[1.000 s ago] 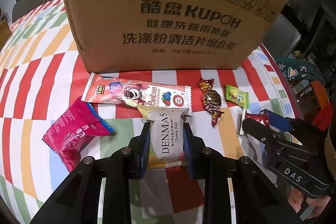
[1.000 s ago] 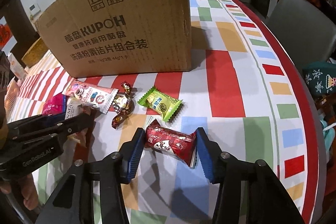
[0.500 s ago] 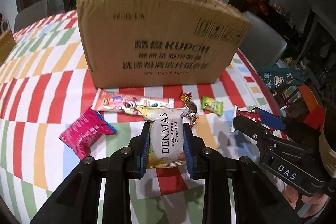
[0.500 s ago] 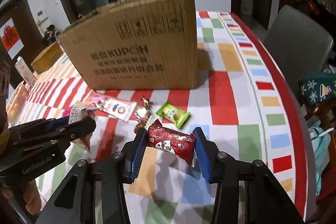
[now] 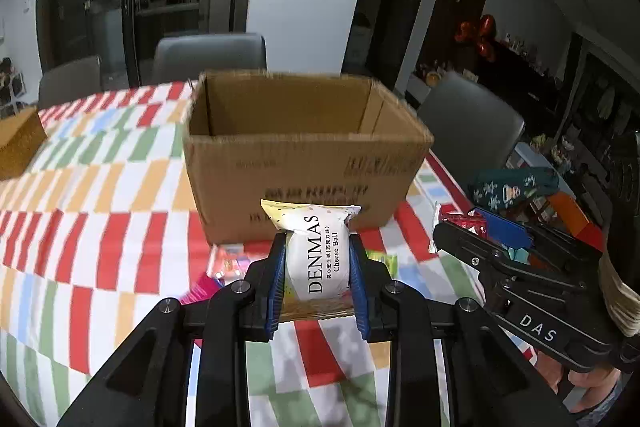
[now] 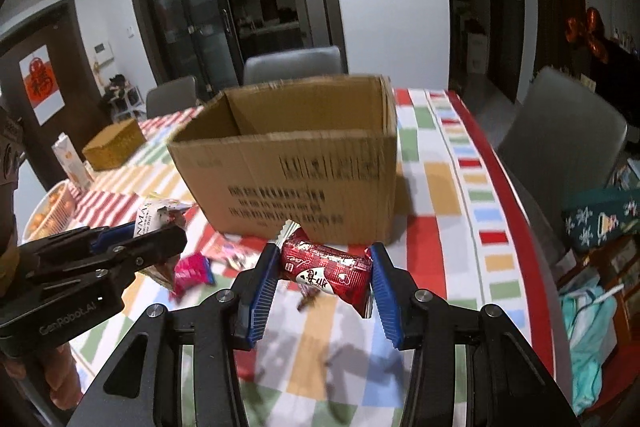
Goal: Organize snacks
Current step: 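Carry both packets over the box and open both tools to release them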
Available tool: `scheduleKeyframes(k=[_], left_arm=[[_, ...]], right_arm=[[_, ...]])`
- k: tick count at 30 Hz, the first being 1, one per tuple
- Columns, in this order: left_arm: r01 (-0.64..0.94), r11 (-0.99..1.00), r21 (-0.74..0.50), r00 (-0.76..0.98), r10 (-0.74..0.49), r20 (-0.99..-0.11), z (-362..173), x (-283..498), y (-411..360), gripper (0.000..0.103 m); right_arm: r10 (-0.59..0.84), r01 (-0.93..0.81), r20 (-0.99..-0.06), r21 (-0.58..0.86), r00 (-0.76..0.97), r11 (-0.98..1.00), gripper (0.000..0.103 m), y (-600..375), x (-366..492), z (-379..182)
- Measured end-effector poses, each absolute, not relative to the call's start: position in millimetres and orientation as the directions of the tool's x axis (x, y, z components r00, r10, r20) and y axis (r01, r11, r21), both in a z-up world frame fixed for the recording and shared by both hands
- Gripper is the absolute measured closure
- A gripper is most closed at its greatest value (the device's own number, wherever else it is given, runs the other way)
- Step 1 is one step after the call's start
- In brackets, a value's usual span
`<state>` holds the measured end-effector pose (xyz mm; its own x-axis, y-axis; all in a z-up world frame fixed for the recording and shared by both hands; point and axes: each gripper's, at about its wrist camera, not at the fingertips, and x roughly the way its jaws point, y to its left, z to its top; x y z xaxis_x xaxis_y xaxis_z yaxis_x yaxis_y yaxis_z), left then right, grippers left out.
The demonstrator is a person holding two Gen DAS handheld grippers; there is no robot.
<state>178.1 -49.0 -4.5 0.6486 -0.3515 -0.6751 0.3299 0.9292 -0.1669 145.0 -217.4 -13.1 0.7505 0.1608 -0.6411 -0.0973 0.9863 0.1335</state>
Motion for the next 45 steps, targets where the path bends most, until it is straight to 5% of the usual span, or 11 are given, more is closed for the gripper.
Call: scheduleKeyframes(k=[20,45], left_arm=[[0.327,0.940,-0.098,0.764,-0.324,-0.558,72.7,208.9,-28.9,0.074],[0.326,0.944,-0.047,0.721,-0.280,-0.634,53.2,309.7,-41.7,0.073]], right_arm=[[0.182,-0.165,-0.510,0.080,0.841,0.983,0.057,-189.6,181.1,62.3],[0.179,-0.163,-0.568,0.079,0.803,0.983,0.056,-187.7,279.0,52.6]])
